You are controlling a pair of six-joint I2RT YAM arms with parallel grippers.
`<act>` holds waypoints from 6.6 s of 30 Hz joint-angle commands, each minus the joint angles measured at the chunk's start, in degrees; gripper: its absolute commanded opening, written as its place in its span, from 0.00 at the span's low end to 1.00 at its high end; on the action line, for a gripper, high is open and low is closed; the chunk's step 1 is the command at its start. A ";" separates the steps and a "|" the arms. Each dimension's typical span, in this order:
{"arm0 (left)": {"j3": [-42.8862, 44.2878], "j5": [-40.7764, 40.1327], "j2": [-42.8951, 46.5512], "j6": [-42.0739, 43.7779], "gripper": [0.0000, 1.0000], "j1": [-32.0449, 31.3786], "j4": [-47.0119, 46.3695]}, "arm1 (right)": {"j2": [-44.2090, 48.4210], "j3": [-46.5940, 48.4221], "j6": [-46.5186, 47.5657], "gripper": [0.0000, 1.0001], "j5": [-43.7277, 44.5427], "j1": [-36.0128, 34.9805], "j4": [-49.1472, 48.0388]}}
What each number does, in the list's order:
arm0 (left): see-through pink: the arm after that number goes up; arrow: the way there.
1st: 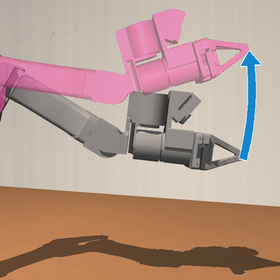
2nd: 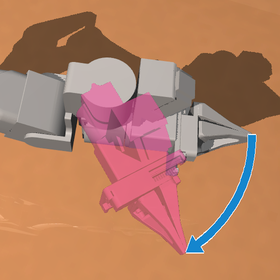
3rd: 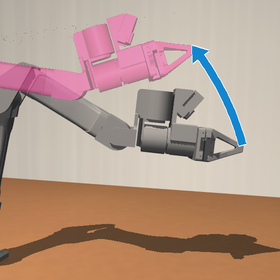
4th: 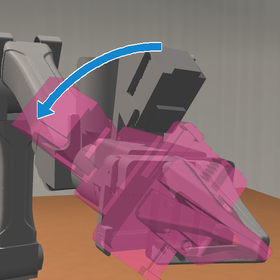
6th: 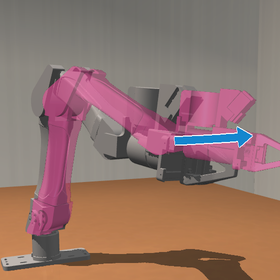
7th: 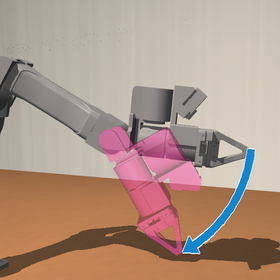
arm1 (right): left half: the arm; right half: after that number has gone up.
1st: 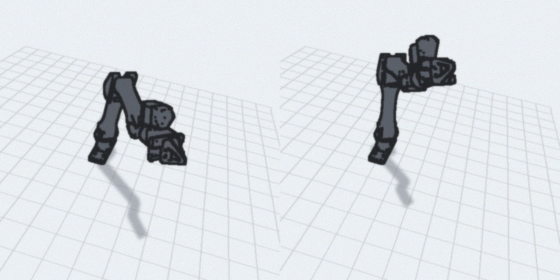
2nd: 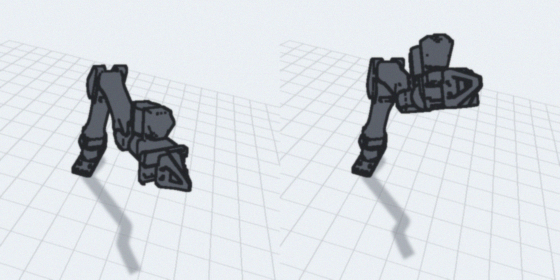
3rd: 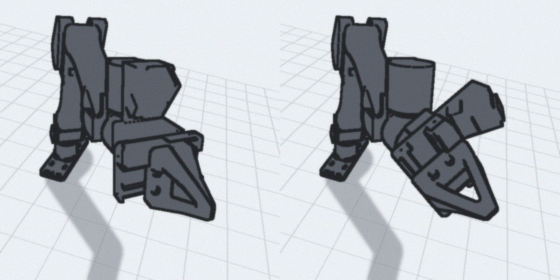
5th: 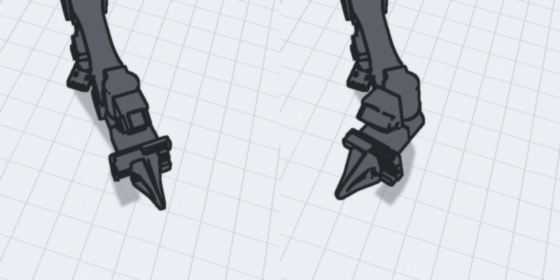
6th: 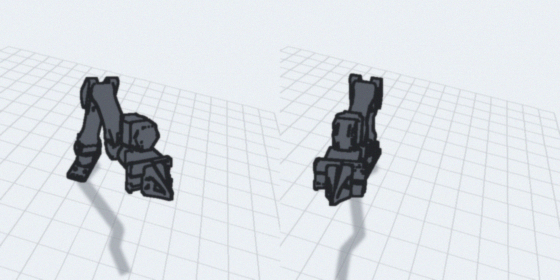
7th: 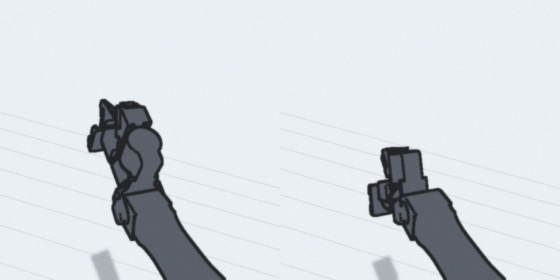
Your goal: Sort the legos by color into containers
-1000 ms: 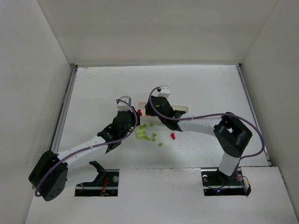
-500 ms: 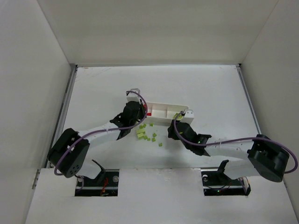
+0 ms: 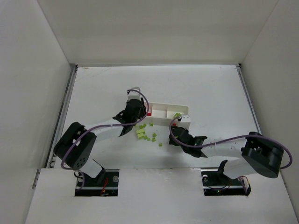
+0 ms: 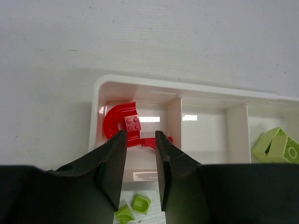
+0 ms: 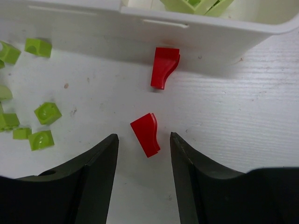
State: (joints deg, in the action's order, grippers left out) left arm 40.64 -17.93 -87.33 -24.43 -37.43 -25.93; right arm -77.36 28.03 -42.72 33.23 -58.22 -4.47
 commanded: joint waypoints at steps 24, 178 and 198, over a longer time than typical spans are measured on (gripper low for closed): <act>-19.02 -6.32 29.93 -7.12 0.52 -13.49 17.06 | -11.30 23.46 11.34 0.18 -3.52 3.15 -6.51; -18.76 -8.96 32.06 -20.31 0.41 -20.79 23.04 | -31.45 43.95 10.90 0.43 -9.07 6.06 -5.64; -14.37 -10.37 13.77 -19.43 0.45 -21.06 8.45 | -1.04 8.11 5.90 0.45 -2.03 -0.79 -8.02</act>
State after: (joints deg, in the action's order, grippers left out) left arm 24.10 -27.16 -72.73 -43.77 -58.98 -12.73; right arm -80.58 40.21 -33.61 29.67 -56.73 -12.47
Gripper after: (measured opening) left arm 0.447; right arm 0.448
